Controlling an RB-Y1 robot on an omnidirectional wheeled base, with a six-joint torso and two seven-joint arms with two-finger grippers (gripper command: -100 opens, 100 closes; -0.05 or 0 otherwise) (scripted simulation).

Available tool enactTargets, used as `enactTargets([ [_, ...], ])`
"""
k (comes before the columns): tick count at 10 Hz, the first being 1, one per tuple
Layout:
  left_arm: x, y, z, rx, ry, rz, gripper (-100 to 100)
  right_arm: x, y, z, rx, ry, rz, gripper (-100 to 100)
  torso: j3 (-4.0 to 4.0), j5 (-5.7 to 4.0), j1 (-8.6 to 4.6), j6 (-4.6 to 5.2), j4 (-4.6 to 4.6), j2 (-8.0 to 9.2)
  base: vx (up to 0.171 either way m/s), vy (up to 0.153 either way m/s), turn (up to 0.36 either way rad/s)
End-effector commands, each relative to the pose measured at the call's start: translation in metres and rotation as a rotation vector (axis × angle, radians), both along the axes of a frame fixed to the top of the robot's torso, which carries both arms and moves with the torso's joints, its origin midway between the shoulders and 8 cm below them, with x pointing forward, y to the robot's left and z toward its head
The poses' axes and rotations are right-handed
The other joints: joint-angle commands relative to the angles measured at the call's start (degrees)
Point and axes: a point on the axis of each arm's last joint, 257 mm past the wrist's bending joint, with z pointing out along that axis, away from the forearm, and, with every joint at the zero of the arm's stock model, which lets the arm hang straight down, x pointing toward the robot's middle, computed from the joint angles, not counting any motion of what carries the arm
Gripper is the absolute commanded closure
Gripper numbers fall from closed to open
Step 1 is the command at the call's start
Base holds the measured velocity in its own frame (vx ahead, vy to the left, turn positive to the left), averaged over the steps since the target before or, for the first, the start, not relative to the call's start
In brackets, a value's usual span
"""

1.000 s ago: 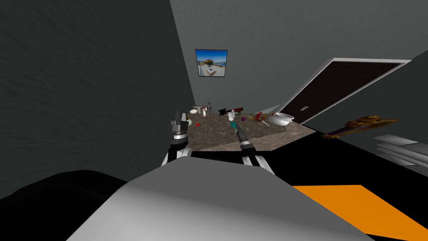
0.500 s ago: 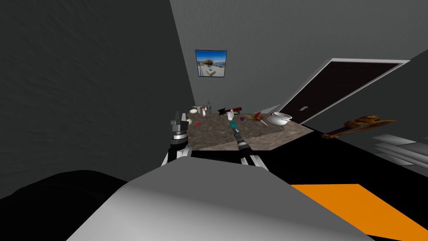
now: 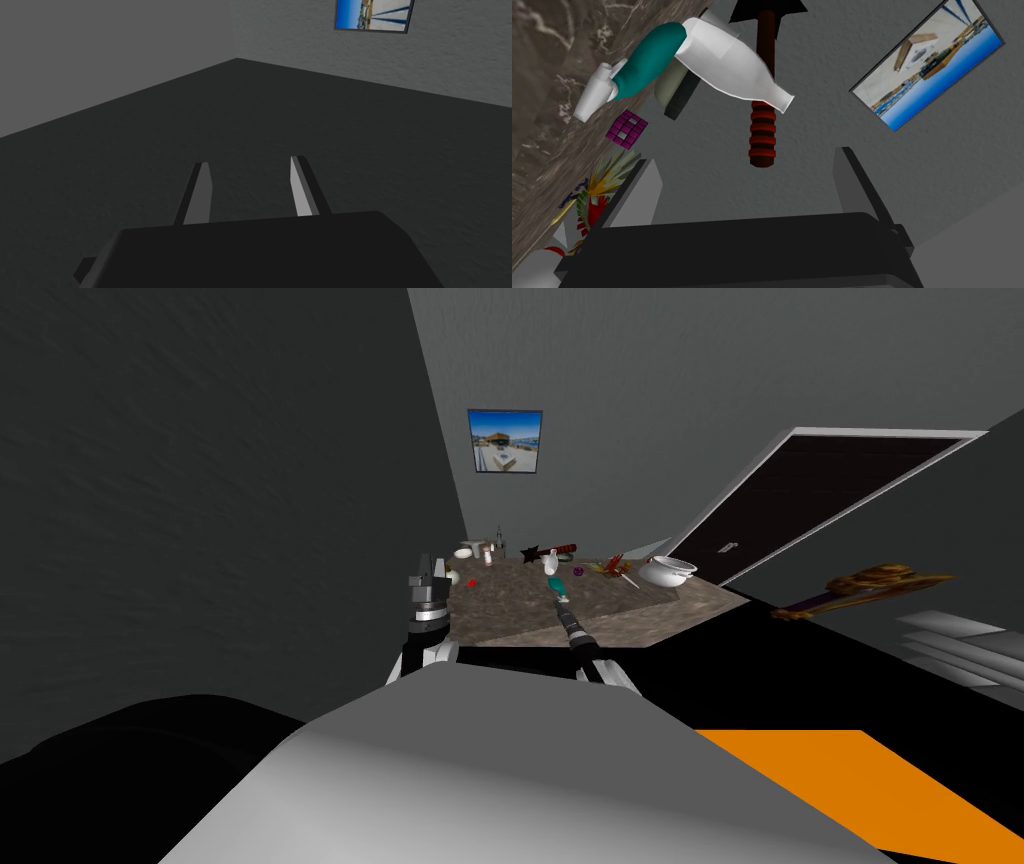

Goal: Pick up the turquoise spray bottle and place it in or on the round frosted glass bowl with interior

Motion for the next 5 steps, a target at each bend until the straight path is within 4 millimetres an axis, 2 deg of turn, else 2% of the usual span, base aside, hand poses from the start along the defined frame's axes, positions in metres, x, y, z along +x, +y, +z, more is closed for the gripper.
enactTargets([
  [1, 0.0, 0.0, 0.0, 0.0, 0.0, 0.0, 0, 0.002, -0.002, -0.013, -0.059, 0.023, -0.013, -100, 0.0, 0.0, 0.0, 0.0, 0.0, 0.0, -0.02, -0.023, 0.019],
  [2, 0.0, 0.0, 0.0, 0.0, 0.0, 0.0, 0, 0.001, -0.01, -0.036, -0.115, 0.073, -0.033, -100, 0.01, 0.0, 0.0, 0.0, 0.01, 0.02, -0.023, -0.035, 0.039],
  [3, 0.0, 0.0, 0.0, 0.0, 0.0, 0.0, 0, 0.001, -0.011, -0.036, -0.148, 0.067, -0.033, -100, 0.02, -0.01, -0.03, 0.0, 0.01, 0.04, -0.015, -0.034, 0.022],
  [4, 0.0, 0.0, 0.0, 0.0, 0.0, 0.0, 0, -0.001, -0.018, -0.057, -0.212, 0.111, -0.046, -100, 0.01, -0.01, -0.03, 0.0, 0.01, 0.02, -0.009, -0.033, 0.05],
  [5, 0.0, 0.0, 0.0, 0.0, 0.0, 0.0, 0, -0.001, -0.021, -0.057, -0.243, 0.108, -0.052, -100, 0.0, -0.01, -0.04, 0.0, 0.0, 0.0, -0.008, -0.024, 0.026],
])
